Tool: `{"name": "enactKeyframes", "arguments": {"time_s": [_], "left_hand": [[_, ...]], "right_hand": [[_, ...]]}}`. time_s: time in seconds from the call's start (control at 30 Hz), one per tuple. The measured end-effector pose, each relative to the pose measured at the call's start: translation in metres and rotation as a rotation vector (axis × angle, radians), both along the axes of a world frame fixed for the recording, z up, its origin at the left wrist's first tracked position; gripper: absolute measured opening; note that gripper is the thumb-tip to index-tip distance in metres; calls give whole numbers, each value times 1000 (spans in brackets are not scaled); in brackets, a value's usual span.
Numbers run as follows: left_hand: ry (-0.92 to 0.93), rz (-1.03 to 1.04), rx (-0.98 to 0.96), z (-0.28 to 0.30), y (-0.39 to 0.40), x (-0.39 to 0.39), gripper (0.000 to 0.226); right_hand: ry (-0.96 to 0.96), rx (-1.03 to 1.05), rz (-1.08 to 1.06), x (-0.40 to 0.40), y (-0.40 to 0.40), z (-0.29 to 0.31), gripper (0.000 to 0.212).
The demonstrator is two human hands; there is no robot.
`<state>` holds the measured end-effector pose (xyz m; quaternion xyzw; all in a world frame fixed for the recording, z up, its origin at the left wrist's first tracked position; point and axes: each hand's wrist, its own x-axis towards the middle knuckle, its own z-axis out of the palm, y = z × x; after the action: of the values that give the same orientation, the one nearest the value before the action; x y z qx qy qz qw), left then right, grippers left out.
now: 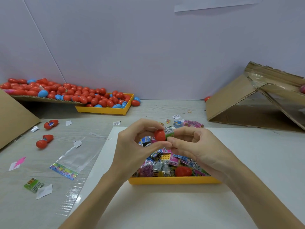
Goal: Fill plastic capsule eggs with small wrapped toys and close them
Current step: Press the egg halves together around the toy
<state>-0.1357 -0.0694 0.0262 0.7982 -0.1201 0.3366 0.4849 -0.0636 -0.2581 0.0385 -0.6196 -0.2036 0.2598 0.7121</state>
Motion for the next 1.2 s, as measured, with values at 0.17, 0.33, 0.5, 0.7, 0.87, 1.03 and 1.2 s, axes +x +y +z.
{"name": "enactKeyframes", "arguments": {"time_s": [0.17, 0.33, 0.5, 0.7, 0.87, 1.03, 1.2], "left_hand": [[-13, 3, 59, -1, 1, 1, 45], [-13, -16, 46, -3, 4, 2, 47], [-49, 16, 72, -3, 4, 2, 39], [-52, -14, 26, -1, 7, 3, 37], [-11, -4, 8, -2, 10, 4, 36], [7, -7, 19, 0, 10, 3, 37], [1, -8, 31, 0, 10, 3, 37]], "right_hand": [[121, -11, 109, 2, -4, 4, 24], [154, -7, 135, 2, -4, 5, 42], [115, 51, 56, -1, -2, 7, 21], [19, 35, -6, -2, 1, 7, 18], [-17, 38, -28, -2, 0, 7, 16], [-4, 34, -34, -2, 0, 7, 16], [4, 26, -23, -3, 0, 9, 17]]}}
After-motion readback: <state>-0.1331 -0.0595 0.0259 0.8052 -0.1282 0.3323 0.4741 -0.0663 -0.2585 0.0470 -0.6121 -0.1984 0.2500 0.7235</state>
